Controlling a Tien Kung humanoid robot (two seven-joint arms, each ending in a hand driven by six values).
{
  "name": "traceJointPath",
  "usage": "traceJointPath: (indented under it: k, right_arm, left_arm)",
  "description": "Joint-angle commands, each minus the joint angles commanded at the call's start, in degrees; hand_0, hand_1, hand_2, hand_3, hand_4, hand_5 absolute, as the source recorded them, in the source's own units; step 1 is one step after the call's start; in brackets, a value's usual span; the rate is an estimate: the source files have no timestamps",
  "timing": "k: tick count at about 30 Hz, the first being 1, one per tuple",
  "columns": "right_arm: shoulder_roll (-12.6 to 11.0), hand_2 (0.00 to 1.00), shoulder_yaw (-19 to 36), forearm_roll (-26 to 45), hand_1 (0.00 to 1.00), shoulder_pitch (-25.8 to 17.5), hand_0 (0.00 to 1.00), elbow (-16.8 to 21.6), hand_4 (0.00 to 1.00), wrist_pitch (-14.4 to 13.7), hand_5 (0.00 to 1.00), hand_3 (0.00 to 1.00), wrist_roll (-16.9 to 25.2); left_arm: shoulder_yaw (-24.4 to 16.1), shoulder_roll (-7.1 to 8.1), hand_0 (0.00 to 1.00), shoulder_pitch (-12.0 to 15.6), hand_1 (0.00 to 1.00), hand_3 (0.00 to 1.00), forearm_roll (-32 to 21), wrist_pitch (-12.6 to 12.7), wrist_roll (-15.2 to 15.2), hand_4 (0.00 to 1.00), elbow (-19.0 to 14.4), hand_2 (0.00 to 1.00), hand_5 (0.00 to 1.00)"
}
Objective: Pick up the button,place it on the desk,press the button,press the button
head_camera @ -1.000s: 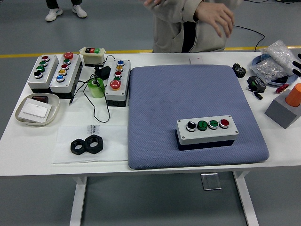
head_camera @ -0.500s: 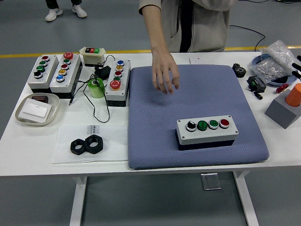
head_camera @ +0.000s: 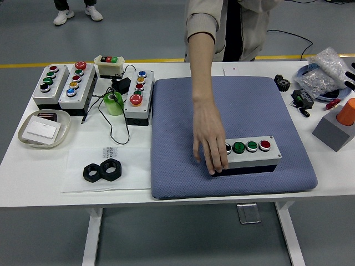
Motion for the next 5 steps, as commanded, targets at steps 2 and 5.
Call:
traceJointPath:
  k: [2, 5]
  right_arm:
    - [-0.04, 0.871, 0.07, -0.03, 0.841, 0.01, 0.936, -0.01, 0.544, -0.02, 0.681, 0.830, -0.03]
    - [-0.05, 0.871, 0.08, -0.10, 0.841, 0.03, 0.936, -0.01, 0.544, -0.03, 0.681, 0.830, -0.09]
  left_arm:
    - [0.02, -0.02, 0.758, -0.02, 0.830, 0.832, -0.08, 0.00, -0.03, 0.634, 0.01, 0.873, 0.998]
    - [0.11, -0.02, 0.758, -0.07, 0.830, 0.832, -0.21, -0.01, -0.09, 0.634, 0.02, 0.873, 0.998]
